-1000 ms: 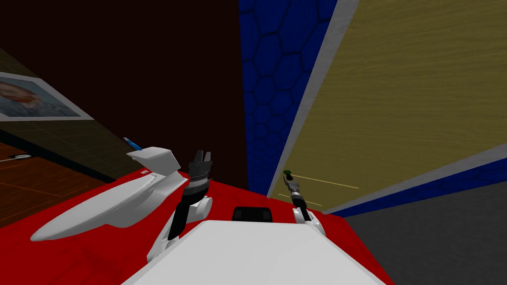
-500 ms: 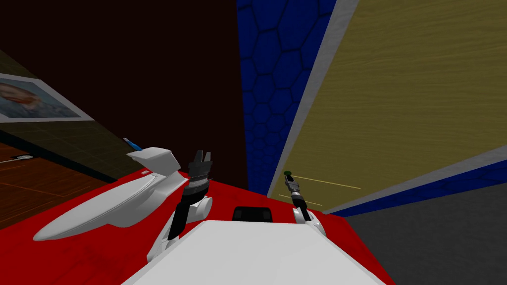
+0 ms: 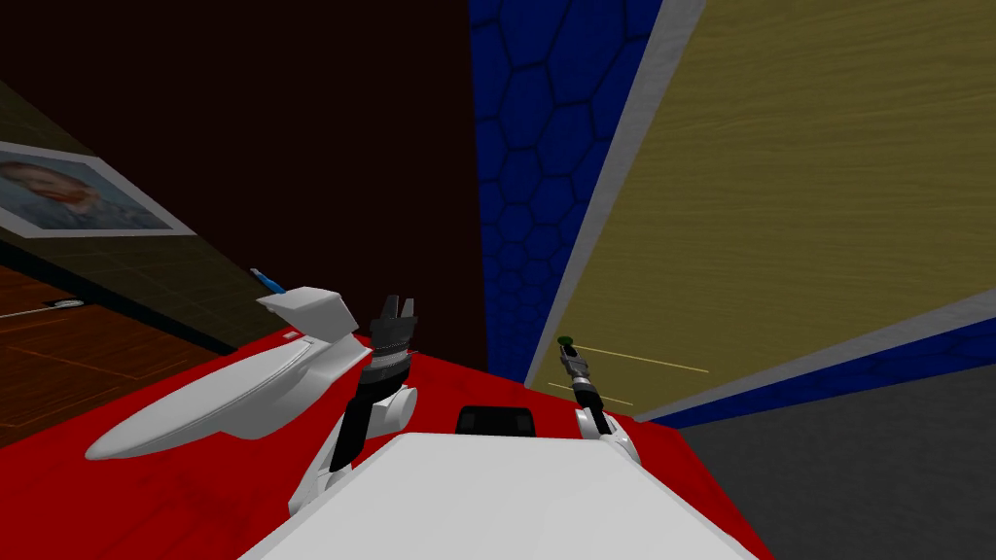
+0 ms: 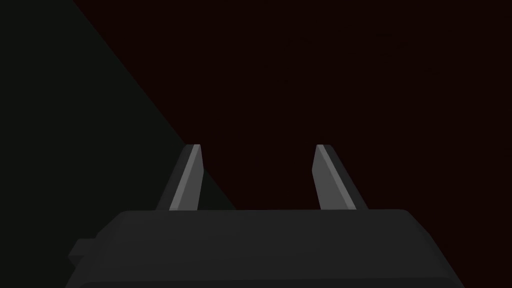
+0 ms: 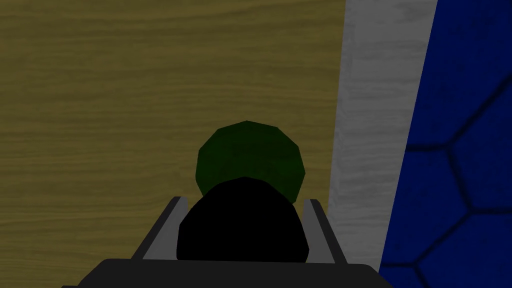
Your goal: Pull the door open
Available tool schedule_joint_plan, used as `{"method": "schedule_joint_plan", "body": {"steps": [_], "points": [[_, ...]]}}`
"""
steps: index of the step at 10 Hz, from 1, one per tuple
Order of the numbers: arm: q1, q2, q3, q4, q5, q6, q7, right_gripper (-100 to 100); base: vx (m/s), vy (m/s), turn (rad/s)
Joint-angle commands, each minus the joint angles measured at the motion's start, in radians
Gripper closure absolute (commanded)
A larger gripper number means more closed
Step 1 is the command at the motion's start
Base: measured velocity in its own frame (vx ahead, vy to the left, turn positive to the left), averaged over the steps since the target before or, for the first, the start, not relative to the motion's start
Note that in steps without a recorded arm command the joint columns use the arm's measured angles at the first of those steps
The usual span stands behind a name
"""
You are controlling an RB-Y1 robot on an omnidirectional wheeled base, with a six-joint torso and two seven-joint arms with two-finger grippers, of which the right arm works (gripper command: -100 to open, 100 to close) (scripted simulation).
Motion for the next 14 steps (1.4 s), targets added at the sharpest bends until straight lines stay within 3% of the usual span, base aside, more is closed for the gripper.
{"method": "schedule_joint_plan", "body": {"steps": [1,14], "points": [[0.000,0.002,0.004,0.001,-0.008,-0.001,-0.036,100,-0.032,-0.013,0.037],[-0.005,0.001,0.032,0.006,-0.083,0.005,-0.351,100,-0.038,-0.014,0.043]]}}
